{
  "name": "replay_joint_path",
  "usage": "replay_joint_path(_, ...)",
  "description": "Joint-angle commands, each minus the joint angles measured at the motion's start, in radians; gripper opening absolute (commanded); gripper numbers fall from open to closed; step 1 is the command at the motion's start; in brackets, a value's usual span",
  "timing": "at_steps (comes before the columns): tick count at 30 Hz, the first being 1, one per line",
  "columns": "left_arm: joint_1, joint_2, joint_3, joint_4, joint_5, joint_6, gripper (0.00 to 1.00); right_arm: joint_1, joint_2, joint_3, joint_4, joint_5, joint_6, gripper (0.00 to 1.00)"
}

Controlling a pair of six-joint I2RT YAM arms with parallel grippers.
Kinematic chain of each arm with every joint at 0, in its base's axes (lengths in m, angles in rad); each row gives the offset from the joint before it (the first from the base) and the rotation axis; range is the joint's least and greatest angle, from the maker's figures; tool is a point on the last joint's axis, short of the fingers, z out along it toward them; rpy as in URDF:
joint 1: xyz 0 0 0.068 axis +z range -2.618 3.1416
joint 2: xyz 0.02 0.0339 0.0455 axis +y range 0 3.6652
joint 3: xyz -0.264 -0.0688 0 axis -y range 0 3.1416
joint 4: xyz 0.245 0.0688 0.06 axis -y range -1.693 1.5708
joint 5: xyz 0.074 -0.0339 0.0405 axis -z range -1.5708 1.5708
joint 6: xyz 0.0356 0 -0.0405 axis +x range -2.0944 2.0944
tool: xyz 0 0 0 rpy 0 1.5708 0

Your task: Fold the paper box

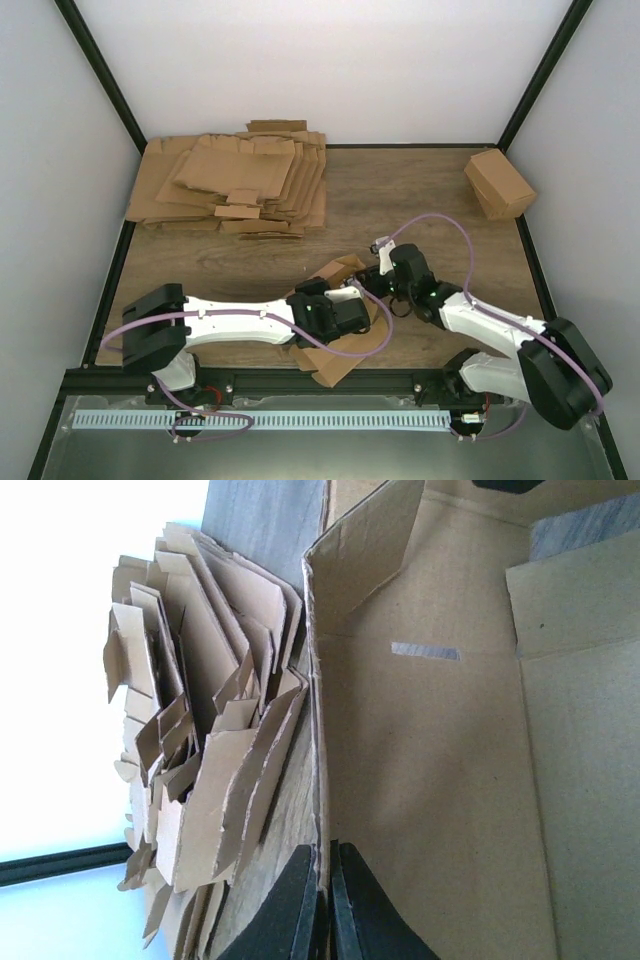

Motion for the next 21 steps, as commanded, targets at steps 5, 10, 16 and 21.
replay_joint_path(5,0.011,-0.020,0.000,0.007,-0.017,0.005,0.04,-0.001,0.038,0.142,-0.054,-0.053,-0.012,0.09)
replay_joint_path(10,0.044,-0.029,0.014,0.027,0.004,0.011,0.04,-0.001,-0.056,0.131,-0.138,-0.089,0.048,0.01)
replay_joint_path(16,0.059,0.002,0.049,0.050,0.016,0.035,0.04,-0.001,-0.067,0.129,-0.191,-0.145,0.132,0.01)
replay_joint_path(21,0.060,0.012,0.061,0.043,0.029,0.028,0.04,0.002,-0.088,0.117,-0.189,-0.186,0.249,0.01)
